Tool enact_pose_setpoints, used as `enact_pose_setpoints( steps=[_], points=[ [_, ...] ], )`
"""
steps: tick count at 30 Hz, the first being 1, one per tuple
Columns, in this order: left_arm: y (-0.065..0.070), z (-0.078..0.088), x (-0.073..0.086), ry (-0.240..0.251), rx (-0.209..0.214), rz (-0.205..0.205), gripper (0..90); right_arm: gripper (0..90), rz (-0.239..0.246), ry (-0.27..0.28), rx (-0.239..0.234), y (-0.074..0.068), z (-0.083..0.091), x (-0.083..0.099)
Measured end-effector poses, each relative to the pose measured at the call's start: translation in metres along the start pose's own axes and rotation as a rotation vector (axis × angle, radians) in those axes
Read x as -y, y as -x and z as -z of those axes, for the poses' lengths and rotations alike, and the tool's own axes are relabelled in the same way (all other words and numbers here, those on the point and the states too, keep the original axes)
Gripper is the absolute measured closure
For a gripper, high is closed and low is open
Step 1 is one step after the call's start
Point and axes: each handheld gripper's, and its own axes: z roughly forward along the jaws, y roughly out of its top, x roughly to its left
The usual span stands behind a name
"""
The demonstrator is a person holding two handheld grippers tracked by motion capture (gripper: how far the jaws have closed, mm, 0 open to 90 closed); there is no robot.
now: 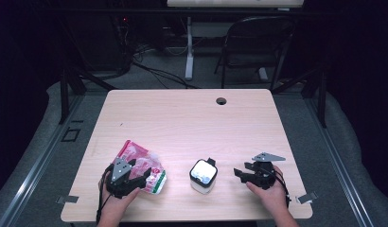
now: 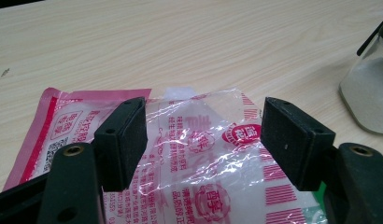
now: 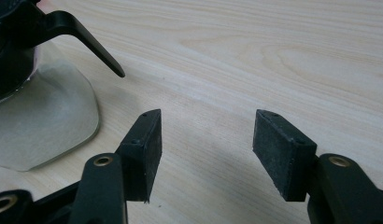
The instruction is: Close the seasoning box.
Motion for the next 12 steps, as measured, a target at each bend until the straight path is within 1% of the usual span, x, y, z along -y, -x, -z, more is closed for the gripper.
enact_pose_setpoints(
  steps=[3, 7, 9, 12],
  points=[
    [0.0000, -0.0006, -0.0001, -0.004, -0.001, -0.002, 31.6, 42.2, -0.003, 0.000, -0.002, -0.0002, -0.0010, 0.0000],
    [0.0002, -0.0008, -0.0004, -0.005, 0.006, 0.004, 31.7, 42.2, 0.010, -0.015, 0.000, -0.0010, -0.0028, -0.0003],
    [0.0003, -0.0008, -0.0005, -0.003, 0.007, 0.005, 31.7, 42.2, 0.010, -0.012, 0.002, -0.0024, -0.0040, 0.0000],
    [0.0003, -0.0010, -0.0008, -0.002, 0.008, 0.005, 31.7, 42.2, 0.025, -0.017, 0.002, -0.0037, -0.0045, -0.0002]
  ],
)
